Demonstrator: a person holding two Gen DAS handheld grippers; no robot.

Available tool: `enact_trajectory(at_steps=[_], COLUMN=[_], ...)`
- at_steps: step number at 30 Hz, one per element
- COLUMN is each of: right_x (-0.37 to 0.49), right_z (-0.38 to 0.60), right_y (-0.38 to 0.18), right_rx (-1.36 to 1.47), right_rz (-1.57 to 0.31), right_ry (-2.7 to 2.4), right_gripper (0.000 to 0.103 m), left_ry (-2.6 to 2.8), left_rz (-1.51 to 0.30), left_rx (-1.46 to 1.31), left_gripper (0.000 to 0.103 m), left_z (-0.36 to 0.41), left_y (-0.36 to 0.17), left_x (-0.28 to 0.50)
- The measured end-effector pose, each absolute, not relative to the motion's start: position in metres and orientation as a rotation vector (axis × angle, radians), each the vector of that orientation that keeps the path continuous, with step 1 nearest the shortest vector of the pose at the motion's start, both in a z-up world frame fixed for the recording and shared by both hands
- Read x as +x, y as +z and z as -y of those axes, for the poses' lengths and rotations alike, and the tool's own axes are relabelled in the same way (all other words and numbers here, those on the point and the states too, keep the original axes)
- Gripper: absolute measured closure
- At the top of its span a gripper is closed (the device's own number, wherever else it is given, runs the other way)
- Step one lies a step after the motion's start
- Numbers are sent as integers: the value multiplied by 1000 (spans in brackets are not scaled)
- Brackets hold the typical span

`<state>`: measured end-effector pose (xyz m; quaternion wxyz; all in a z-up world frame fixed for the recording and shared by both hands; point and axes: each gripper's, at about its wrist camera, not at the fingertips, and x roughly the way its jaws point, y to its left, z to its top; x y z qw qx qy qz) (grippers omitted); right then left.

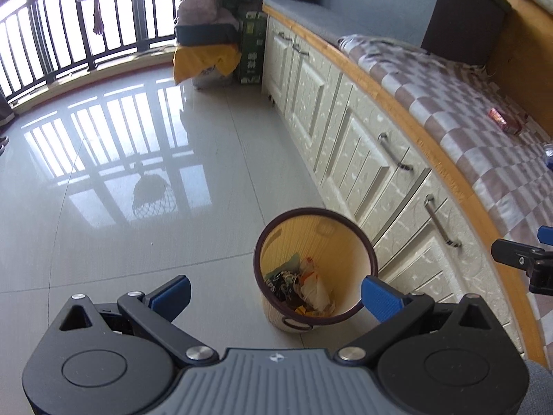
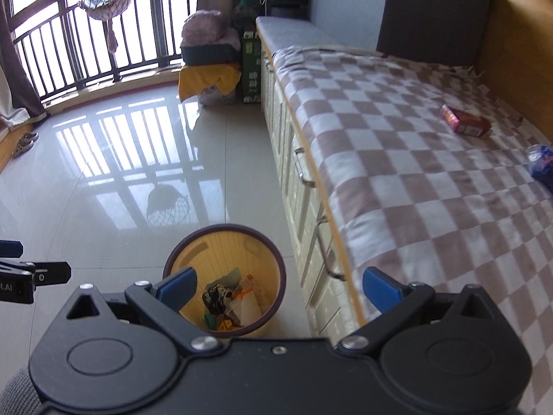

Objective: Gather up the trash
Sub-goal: 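Lift both open tools away from the wastebasket back toward the bench, then reach right tool toward blue snack bag while left tool approaches red cigarette pack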

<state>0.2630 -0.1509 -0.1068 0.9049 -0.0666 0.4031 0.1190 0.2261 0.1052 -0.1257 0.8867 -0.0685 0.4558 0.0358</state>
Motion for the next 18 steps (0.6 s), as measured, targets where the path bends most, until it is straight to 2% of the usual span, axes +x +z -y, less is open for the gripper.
enact_trajectory(at_steps=[18], right_x=[257], right_z=[249], right_y=[-58], right_rx=[-105], right_rz=[-670], right_ry=[105], right_gripper=[0], left_ry=[-72], left_rz=[-791], left_rx=[-97], left_gripper=[0], left_z=[-25], left_y=[-76], left_x=[254])
